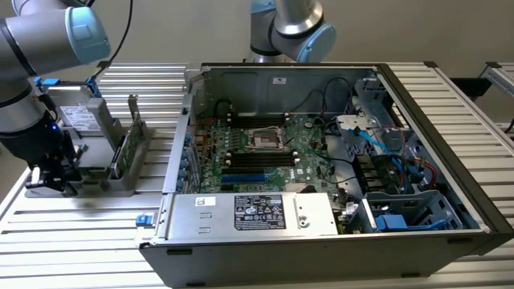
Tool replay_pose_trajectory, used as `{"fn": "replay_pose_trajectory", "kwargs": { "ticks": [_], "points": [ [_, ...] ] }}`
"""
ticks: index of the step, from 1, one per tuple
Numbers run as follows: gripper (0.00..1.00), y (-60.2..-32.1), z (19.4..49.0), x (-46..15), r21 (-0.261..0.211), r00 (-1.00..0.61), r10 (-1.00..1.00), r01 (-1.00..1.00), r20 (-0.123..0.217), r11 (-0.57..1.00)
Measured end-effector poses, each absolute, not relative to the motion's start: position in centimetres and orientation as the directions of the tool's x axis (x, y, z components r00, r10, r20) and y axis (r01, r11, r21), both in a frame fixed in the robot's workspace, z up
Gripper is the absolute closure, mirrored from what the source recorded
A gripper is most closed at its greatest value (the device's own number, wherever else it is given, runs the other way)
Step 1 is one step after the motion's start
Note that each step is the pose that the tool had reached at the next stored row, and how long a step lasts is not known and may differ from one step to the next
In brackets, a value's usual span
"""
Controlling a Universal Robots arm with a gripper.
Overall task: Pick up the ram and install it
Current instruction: 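Pick up the ram and move it above insertion slot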
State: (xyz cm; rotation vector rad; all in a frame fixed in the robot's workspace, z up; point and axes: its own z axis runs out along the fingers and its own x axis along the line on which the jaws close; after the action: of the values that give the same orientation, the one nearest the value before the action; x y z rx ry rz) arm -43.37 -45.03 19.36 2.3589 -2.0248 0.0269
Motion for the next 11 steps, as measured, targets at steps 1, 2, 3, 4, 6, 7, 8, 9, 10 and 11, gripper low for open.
{"fn": "replay_pose_trajectory", "kwargs": {
  "ticks": [1,2,3,4,6,7,8,9,10,11],
  "points": [
    [0.58,-45.03,19.33,-43.36,0.013,0.152,-0.988,-0.988,0.034,-0.151],
    [0.58,-45.02,19.30,-43.33,0.013,0.152,-0.988,-0.988,0.034,-0.151],
    [0.58,-45.00,19.28,-43.30,0.013,0.152,-0.988,-0.988,0.034,-0.151],
    [0.58,-44.98,19.26,-43.28,0.013,0.152,-0.988,-0.988,0.034,-0.151],
    [0.58,-44.98,19.26,-43.27,0.014,0.152,-0.988,-0.988,0.034,-0.151],
    [0.58,-44.98,19.26,-43.28,0.014,0.152,-0.988,-0.988,0.034,-0.151],
    [0.58,-44.98,19.26,-43.28,0.014,0.152,-0.988,-0.988,0.034,-0.151],
    [0.58,-44.95,19.26,-43.27,0.014,0.152,-0.988,-0.988,0.034,-0.151],
    [0.58,-44.91,19.26,-43.26,0.014,0.152,-0.988,-0.988,0.034,-0.151],
    [0.58,-44.89,19.25,-43.26,0.014,0.151,-0.988,-0.989,0.034,-0.150]
  ]
}}
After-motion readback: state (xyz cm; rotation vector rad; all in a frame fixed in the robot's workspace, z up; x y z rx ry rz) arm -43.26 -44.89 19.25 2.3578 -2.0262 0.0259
